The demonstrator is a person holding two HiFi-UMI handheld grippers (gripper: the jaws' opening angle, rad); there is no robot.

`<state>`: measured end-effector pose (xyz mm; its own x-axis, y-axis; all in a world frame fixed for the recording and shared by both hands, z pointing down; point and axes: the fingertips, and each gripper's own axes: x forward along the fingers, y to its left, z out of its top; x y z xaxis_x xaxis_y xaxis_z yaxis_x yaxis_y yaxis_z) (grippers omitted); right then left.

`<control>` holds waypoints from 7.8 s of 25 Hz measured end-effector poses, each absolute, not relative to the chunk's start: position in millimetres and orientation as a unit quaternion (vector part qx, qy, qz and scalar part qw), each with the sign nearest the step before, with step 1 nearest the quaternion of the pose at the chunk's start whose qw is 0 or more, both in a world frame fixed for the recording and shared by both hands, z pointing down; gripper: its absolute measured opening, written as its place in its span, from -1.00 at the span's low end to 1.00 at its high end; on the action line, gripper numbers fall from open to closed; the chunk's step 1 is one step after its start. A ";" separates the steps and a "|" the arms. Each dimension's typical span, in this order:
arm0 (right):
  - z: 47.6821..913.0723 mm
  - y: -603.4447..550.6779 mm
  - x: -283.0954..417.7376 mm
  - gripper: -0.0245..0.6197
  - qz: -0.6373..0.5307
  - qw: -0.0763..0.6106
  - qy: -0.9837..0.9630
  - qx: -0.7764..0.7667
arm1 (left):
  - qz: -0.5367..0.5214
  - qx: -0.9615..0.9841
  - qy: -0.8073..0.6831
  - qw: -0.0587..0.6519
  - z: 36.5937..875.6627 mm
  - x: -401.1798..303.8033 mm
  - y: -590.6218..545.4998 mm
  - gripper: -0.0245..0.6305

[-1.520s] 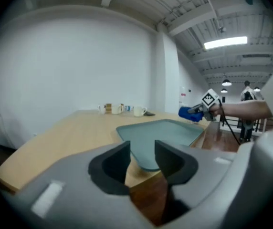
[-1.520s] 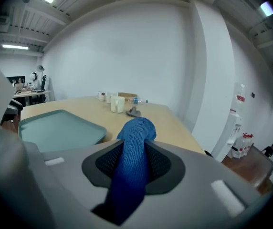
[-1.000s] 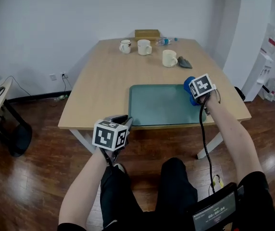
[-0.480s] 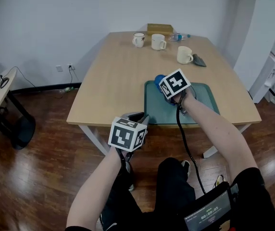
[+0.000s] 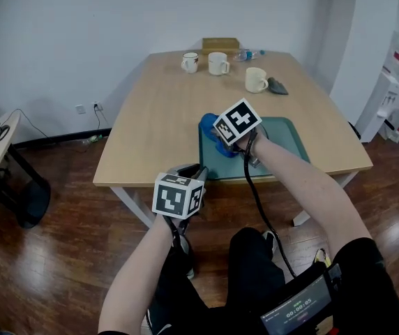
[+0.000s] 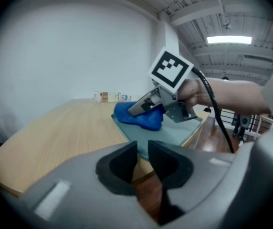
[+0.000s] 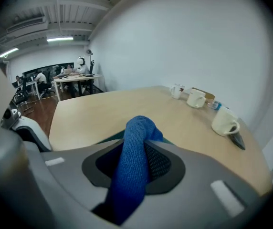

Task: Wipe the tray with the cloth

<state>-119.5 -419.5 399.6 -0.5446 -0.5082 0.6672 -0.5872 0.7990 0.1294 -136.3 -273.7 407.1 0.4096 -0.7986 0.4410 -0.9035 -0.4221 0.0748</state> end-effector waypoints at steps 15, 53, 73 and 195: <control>396.6 -442.2 152.4 -0.57 0.092 0.352 -0.806 0.467 | 0.140 0.831 -0.512 0.165 405.7 -140.9 -272.7 -0.69; 411.4 -396.7 -131.5 -0.57 0.030 0.376 -0.865 0.330 | 0.142 0.836 -0.508 0.152 404.7 -133.5 -274.2 -0.70; 404.8 -409.4 34.0 -0.58 0.041 0.408 -0.820 0.399 | 0.141 0.834 -0.512 0.151 405.8 -140.5 -275.3 -0.69; 419.6 -336.1 79.8 -0.58 0.087 0.416 -0.841 0.334 | 0.140 0.836 -0.515 0.128 411.5 -150.9 -277.6 -0.70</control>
